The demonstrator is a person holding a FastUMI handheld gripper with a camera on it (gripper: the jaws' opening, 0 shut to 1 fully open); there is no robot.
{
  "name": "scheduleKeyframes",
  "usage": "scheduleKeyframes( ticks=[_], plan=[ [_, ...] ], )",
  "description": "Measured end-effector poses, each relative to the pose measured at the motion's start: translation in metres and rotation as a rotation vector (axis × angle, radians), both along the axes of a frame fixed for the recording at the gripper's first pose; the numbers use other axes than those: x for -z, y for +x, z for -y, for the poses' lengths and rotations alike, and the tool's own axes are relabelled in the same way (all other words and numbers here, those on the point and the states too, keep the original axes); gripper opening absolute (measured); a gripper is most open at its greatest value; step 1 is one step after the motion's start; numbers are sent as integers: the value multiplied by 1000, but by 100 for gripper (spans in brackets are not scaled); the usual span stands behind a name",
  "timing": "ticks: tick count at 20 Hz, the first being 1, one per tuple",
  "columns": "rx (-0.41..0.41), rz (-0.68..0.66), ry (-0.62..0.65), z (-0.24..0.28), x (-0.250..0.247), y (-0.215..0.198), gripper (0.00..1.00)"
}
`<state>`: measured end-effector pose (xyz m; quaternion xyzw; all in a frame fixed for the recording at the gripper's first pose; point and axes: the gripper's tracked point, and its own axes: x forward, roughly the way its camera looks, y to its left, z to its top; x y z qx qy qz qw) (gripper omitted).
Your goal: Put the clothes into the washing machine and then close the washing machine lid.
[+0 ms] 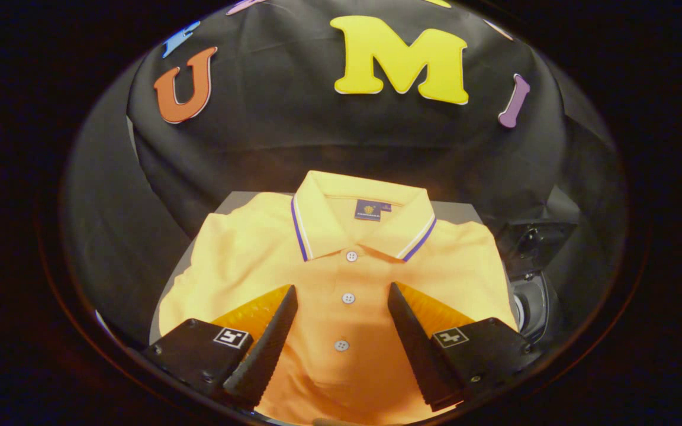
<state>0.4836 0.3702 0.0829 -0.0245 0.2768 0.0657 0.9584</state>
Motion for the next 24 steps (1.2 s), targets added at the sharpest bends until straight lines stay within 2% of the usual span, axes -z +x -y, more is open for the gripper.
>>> scheduleKeyframes(
  ticks=[2,4,6,7,10,13,15,17,24],
  plan=[
    [4,-12,9,1,1,-1,96],
    [-2,-3,6,7,-1,1,90],
    [-2,5,20,14,0,2,72],
    [5,18,28,19,0,3,67],
    [-24,40,86,23,-2,3,26],
    [-105,11,170,28,-4,3,13],
    [-145,-45,258,30,-7,3,9],
    [-178,-66,281,34,-12,2,7],
    [-281,82,238,45,-45,-5,6]
  ],
)
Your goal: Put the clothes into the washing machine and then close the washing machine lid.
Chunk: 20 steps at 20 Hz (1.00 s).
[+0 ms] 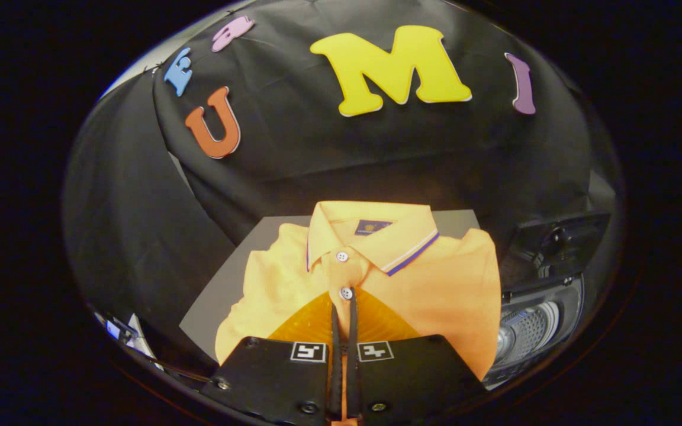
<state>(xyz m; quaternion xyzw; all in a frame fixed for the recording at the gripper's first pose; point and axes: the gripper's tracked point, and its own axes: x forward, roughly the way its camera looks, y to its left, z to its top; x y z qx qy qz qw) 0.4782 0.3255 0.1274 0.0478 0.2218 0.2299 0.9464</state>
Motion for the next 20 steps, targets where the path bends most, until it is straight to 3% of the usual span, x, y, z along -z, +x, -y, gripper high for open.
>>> scheduleKeyframes(
  ticks=[4,9,20],
  plan=[
    [-25,120,41,23,-42,-13,6],
    [18,248,83,68,-96,-52,6],
    [265,457,60,216,-179,-168,6]
  ],
)
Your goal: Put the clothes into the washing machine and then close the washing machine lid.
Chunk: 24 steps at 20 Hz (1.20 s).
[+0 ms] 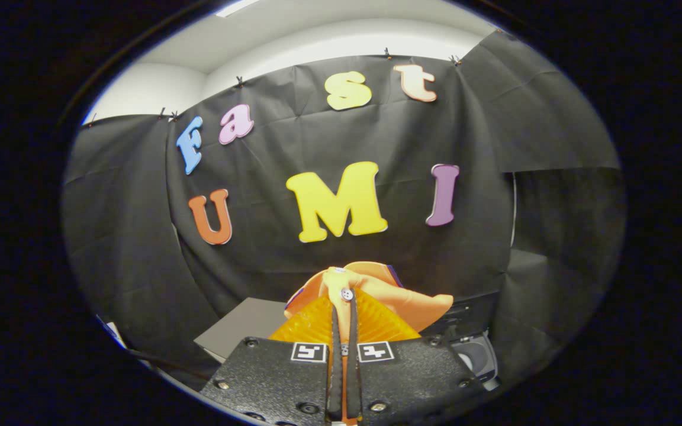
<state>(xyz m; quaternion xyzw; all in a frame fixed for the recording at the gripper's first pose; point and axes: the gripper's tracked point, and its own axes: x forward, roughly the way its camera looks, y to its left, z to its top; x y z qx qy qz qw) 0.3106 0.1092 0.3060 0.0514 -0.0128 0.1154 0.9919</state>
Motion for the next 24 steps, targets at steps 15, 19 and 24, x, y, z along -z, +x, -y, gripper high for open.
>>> scheduleKeyframes(
  ticks=[15,19,24],
  plan=[
    [81,-172,-20,124,81,76,6],
    [73,-291,-56,136,145,128,6],
    [94,-448,-131,150,225,181,6]
  ],
)
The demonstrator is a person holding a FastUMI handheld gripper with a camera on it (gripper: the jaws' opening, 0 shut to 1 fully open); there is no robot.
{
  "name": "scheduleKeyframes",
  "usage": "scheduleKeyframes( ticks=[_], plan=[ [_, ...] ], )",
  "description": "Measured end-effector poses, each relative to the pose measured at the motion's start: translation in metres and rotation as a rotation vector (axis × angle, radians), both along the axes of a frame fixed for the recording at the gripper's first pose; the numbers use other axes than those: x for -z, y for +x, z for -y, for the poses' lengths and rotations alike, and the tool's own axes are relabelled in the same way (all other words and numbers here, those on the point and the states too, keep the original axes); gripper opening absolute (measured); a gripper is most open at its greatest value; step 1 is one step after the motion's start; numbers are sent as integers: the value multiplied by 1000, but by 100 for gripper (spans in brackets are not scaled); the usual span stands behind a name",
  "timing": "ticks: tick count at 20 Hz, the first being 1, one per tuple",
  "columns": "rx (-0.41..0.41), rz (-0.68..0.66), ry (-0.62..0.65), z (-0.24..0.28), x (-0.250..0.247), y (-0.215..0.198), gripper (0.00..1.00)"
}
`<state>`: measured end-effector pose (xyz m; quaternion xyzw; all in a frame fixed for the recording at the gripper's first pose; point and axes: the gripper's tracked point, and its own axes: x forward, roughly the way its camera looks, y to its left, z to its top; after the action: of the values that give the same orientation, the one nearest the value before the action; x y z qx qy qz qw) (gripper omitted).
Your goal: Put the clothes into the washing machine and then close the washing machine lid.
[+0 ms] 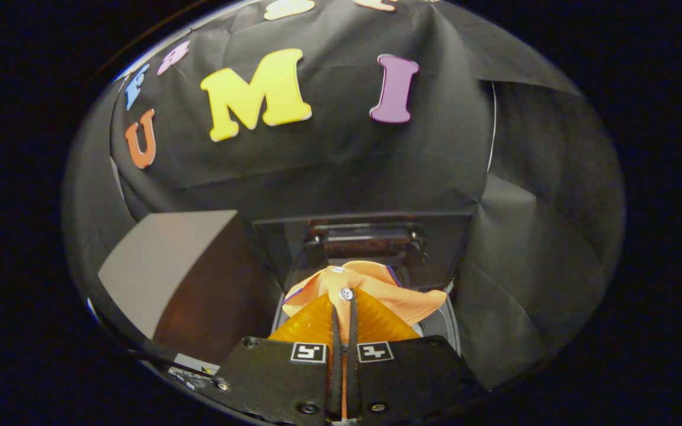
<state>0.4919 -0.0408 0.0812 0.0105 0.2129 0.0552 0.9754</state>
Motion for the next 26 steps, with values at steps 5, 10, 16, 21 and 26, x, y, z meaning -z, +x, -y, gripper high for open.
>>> scheduleKeyframes(
  ticks=[5,10,16,21,26],
  plan=[
    [3,-112,-43,2,52,31,6],
    [29,-219,-65,7,108,44,6],
    [65,-361,-66,25,169,34,6],
    [127,-528,-43,39,222,10,6],
    [118,-559,-31,48,235,8,8]
  ],
)
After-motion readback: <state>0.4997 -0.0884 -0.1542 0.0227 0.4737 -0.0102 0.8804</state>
